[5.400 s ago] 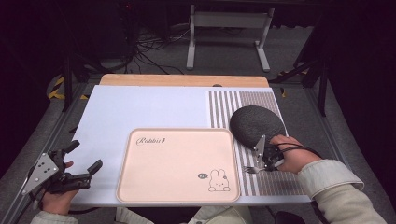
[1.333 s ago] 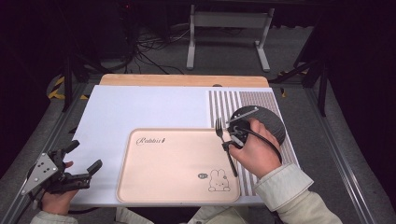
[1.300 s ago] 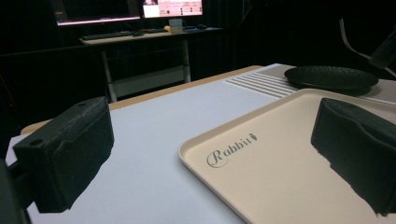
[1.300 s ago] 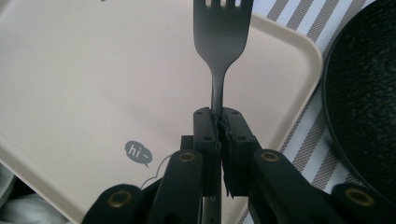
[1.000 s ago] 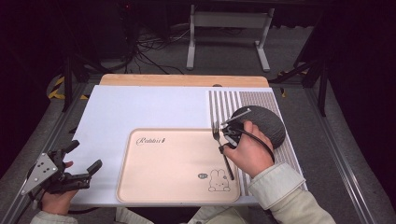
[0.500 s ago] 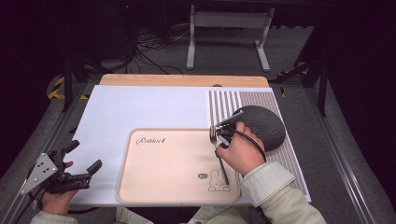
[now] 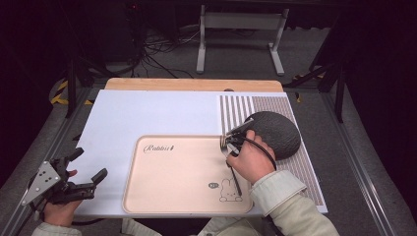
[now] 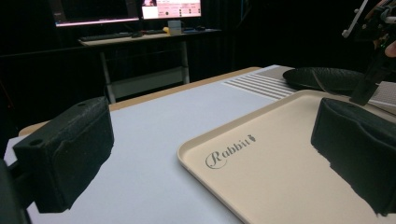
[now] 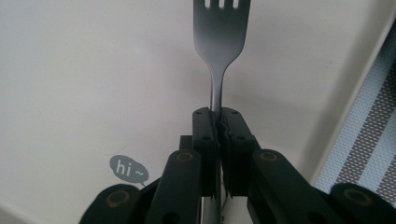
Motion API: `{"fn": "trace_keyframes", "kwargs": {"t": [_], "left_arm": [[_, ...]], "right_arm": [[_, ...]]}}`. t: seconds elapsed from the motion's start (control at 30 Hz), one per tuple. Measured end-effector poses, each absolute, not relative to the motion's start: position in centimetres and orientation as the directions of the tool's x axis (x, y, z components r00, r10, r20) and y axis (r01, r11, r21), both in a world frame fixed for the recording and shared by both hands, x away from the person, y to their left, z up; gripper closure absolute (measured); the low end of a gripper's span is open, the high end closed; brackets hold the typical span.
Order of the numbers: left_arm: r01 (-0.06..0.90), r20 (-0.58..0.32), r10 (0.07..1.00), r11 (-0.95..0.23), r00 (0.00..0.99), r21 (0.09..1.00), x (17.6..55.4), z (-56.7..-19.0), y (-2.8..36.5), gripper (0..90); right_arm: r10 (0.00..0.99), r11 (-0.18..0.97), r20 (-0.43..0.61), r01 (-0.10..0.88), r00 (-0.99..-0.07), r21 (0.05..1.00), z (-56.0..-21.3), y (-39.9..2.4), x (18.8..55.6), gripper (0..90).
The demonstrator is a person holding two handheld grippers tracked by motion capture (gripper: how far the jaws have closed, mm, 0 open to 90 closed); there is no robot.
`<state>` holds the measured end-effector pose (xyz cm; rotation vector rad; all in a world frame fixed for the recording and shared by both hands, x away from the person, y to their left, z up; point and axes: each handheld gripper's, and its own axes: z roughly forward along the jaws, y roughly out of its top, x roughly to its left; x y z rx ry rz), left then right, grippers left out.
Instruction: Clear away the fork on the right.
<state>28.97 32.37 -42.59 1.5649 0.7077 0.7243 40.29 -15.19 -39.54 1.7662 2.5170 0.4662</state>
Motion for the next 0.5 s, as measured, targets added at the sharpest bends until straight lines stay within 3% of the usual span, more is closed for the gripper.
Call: {"fn": "trace_keyframes", "kwargs": {"t": [0.5], "left_arm": [[0.038,0.057,0.783,-0.103,0.62,0.994,29.0,-42.6,32.4,0.1]], "right_arm": [[0.918,0.341,0.132,0.914,-0.375,0.221,-41.2,-14.5,40.4,85.6]]}}
